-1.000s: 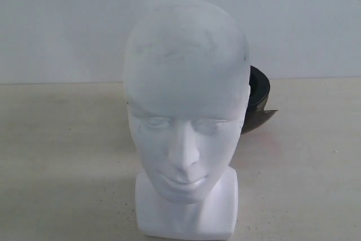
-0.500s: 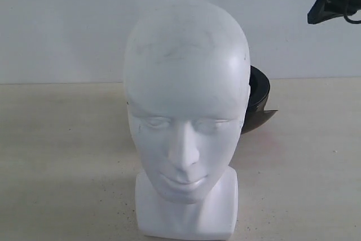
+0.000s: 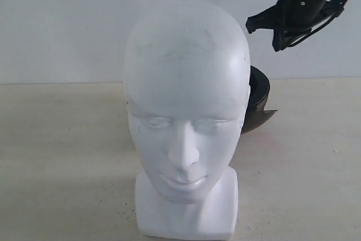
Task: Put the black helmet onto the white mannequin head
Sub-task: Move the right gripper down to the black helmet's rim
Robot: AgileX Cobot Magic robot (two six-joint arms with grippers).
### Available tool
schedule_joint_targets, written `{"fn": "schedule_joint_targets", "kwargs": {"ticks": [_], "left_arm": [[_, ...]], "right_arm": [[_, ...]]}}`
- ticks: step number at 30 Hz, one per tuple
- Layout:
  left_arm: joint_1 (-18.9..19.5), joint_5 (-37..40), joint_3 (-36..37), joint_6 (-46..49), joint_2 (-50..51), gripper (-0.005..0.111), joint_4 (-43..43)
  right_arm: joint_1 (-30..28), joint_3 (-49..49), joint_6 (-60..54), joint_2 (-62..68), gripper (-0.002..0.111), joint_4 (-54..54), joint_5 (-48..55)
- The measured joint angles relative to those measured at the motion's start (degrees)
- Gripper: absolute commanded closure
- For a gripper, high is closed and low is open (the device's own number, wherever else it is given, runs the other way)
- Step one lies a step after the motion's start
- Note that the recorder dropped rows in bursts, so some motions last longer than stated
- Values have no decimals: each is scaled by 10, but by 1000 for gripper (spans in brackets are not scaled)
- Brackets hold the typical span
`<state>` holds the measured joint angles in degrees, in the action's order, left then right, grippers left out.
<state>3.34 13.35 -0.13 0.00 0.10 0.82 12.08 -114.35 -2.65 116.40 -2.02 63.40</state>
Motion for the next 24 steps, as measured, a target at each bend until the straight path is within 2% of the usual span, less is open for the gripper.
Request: {"fn": "schedule_joint_targets", "kwargs": {"ticks": [1,3,5,6,24], "left_arm": [[0,0,0,0,0,102,0],[0,0,0,0,0,102,0],[0,0,0,0,0,102,0],[0,0,0,0,0,102,0],[0,0,0,0,0,102,0]], "right_arm": [[3,-2,0,5,70,-3,-4],[4,-2,0,15,43,-5,-9],[4,-2,9,26,26,-5,-9],[4,-2,18,32,21,-5,-10],[4,-3,58,88,19,45,-47]]}}
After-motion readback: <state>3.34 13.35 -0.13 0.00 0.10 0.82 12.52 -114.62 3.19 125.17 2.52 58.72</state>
